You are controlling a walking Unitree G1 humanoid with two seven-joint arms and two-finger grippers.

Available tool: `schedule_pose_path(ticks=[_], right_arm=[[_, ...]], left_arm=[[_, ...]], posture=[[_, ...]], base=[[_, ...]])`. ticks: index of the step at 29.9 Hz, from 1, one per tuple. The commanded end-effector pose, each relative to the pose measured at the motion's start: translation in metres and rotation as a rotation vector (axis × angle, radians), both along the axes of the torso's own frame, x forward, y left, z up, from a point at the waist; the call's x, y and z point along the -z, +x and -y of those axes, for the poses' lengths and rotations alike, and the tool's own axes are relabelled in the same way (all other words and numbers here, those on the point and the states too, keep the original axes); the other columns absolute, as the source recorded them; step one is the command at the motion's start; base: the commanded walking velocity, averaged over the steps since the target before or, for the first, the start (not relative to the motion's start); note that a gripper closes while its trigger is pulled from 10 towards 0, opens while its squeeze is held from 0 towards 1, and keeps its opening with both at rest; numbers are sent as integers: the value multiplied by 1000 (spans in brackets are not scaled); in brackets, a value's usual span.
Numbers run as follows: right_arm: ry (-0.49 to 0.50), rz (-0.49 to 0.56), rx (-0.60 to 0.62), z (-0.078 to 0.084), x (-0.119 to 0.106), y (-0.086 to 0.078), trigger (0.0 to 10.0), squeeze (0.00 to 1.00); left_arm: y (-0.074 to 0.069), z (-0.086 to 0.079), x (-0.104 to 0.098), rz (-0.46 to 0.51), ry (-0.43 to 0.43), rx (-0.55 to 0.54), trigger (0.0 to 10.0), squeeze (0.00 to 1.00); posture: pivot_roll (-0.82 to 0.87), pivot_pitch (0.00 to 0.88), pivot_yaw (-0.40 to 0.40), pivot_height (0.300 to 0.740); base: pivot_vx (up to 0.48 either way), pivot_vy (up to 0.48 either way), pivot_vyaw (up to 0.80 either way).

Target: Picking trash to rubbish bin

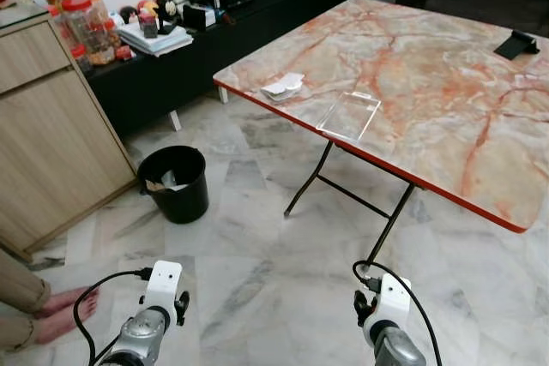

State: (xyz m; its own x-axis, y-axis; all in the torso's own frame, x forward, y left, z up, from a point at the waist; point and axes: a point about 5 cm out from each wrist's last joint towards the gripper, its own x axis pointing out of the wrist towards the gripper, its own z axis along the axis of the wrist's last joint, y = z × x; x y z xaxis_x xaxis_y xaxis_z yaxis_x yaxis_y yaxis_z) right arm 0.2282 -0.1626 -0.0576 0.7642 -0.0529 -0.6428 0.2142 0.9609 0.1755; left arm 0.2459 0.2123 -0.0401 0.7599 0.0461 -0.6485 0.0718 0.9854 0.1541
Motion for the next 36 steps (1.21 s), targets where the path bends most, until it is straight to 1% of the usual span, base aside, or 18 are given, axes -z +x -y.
schedule_pose_path(ticks=[1, 36], right_arm=[[-9, -8, 3, 3, 1, -2, 10000, 0], [-9, -3, -7, 0, 0, 0, 10000, 0]], left_arm=[[3, 0, -2, 9, 2, -2, 10000, 0], [3, 1, -3, 14, 2, 21, 10000, 0]], posture=[[118, 0, 63, 740], [123, 0, 65, 740]], base=[[0, 0, -756], [0, 0, -757]])
